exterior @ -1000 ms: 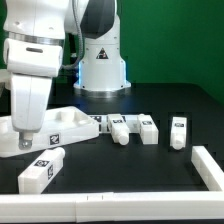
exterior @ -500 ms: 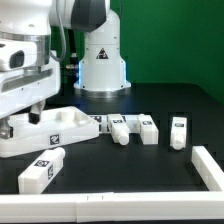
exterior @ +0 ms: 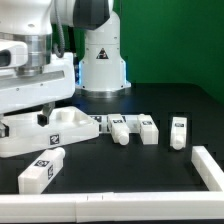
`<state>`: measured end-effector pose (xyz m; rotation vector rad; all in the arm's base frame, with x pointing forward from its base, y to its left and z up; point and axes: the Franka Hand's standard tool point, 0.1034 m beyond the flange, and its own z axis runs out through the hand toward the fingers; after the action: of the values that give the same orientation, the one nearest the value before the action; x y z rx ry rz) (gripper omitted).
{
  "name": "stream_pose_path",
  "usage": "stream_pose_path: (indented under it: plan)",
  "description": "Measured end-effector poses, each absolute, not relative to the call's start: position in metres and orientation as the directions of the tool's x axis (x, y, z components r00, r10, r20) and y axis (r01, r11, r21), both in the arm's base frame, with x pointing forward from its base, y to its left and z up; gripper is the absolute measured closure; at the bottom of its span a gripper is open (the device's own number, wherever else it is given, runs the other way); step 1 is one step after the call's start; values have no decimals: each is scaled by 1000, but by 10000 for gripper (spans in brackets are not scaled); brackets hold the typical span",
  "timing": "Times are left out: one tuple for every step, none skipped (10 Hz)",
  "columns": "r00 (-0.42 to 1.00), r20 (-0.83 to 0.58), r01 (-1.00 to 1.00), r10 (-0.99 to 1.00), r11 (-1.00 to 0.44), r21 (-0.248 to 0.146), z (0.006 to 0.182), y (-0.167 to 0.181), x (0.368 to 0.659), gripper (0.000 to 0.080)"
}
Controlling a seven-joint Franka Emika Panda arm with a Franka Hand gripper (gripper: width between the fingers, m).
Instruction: Assemble desk
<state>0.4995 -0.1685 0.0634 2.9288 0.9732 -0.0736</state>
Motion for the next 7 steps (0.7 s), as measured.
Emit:
stream_pose_path:
  plan:
    - [871,-50,490,488,-872,24,62,-179,486,150]
    - [913,-34,407,407,-913,21,59,-183,479,150]
    - [942,-28,335,335,-942,-6,57,-183,476,150]
    - [940,-27,340,340,-940,-5,57,-182,477,150]
    - [937,-28,349,349,-937,-6,57,-181,477,150]
    - [911,-28,412,412,-911,-7,57,-186,474,150]
    - [861,-30,507,507,-862,-14,55,-203,462,150]
